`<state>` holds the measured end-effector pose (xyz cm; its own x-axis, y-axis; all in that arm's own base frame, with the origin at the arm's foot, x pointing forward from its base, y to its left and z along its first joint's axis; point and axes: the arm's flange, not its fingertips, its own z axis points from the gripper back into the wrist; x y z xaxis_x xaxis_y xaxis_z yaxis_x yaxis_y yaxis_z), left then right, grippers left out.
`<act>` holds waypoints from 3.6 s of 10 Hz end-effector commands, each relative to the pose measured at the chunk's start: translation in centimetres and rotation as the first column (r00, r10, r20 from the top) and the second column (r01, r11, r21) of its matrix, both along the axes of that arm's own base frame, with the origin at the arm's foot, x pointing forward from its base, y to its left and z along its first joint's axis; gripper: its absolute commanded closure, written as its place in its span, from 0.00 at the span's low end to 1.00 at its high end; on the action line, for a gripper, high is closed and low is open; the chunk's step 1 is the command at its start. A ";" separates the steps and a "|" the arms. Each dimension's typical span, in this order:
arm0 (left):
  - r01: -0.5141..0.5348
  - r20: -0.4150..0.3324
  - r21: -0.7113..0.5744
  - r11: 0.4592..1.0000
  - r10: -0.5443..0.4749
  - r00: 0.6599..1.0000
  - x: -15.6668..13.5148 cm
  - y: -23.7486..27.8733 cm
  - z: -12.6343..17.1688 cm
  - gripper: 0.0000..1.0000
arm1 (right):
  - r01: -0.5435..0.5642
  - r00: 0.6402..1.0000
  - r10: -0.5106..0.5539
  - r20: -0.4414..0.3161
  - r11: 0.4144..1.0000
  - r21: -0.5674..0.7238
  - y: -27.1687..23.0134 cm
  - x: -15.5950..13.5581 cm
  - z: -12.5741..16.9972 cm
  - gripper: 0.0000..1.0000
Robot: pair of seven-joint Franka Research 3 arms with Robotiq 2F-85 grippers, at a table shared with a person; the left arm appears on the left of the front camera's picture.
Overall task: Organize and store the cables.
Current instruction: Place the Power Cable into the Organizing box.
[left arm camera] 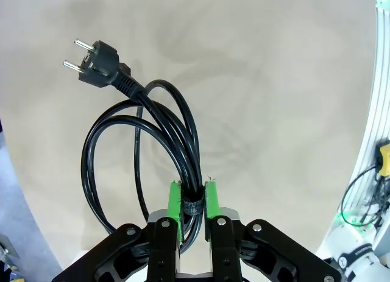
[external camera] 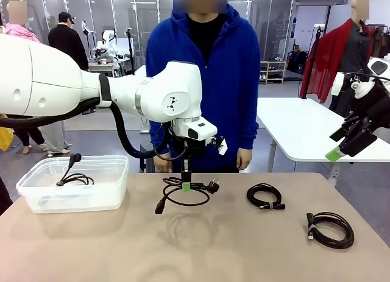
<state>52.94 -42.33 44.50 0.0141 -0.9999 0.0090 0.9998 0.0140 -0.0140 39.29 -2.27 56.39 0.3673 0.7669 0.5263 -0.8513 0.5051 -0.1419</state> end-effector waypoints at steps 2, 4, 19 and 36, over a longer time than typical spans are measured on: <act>0.053 0.048 -0.030 0.998 -0.052 0.997 0.5 1.7 2.4 0.82 | 0.001 1.000 -0.001 -0.001 1.000 -0.002 -0.1 0.0 0.0 0.00; 0.112 0.114 -0.035 0.993 -0.108 0.988 0.3 5.9 5.6 0.82 | 0.001 1.000 -0.001 -0.001 1.000 -0.002 -0.1 0.0 0.0 0.00; -0.064 0.510 -0.170 0.983 0.143 0.849 -2.1 35.3 10.3 0.82 | 0.001 1.000 -0.001 -0.001 1.000 -0.002 -0.1 0.0 0.0 0.00; -0.321 0.279 -0.199 0.926 0.368 0.887 0.8 40.8 -5.4 0.82 | 0.001 1.000 -0.001 -0.001 1.000 -0.002 -0.1 0.0 0.0 0.00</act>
<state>53.73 -2.59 39.35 0.3449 -0.9172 0.1996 0.8717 0.3918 0.2943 39.29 -2.28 56.39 0.3675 0.7668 0.5263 -0.8512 0.5053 -0.1419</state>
